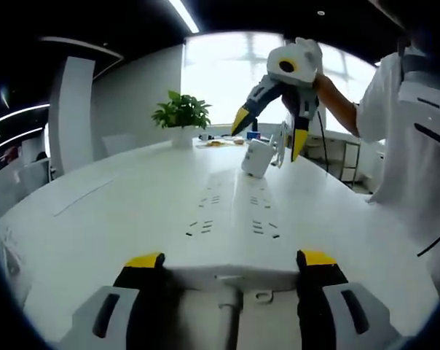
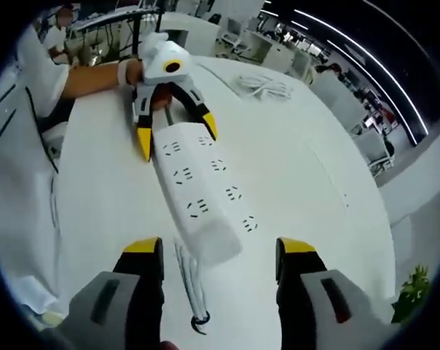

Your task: Straighten the power strip on the desk, plug the charger into it

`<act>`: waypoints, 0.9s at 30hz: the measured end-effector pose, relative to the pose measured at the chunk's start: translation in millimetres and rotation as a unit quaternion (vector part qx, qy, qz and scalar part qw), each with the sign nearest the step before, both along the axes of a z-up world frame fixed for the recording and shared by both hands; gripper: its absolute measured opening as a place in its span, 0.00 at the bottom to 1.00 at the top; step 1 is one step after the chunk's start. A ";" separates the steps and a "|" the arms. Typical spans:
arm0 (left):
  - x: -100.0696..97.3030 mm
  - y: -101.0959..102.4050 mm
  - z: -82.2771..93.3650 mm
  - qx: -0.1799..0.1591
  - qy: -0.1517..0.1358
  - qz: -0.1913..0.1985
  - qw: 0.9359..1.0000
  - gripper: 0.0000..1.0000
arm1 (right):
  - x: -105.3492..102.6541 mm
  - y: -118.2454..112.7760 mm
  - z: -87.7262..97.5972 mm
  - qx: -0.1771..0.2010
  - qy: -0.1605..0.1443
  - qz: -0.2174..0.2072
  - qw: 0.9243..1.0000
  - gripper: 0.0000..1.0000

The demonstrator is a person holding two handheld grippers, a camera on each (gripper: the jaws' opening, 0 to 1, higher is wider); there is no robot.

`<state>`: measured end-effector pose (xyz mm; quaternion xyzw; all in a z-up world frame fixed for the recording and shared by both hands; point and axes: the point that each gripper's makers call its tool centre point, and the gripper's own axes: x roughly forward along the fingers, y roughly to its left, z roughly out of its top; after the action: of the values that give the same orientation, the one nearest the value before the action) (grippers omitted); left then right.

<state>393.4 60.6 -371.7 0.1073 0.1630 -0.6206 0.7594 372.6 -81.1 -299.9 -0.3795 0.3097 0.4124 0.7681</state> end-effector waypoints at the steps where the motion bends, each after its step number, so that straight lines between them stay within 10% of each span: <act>1: 0.7 -0.1 0.3 0.000 -0.004 0.001 1.000 0.75 | -0.3 0.4 -0.4 0.011 -0.004 -0.002 1.000 0.63; 14: 8.1 3.5 14.8 0.007 -0.012 0.033 0.999 0.94 | -3.2 -7.9 -8.7 0.096 -0.023 -0.021 0.995 0.69; 27: -26.4 15.9 34.6 0.057 -0.017 0.102 0.993 0.96 | -8.2 -12.4 -16.6 0.169 -0.019 -0.062 0.983 0.81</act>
<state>367.0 76.5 -337.2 0.1436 0.1954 -0.5276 0.8142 364.4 -93.5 -316.5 -0.2319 0.2433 0.4029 0.8513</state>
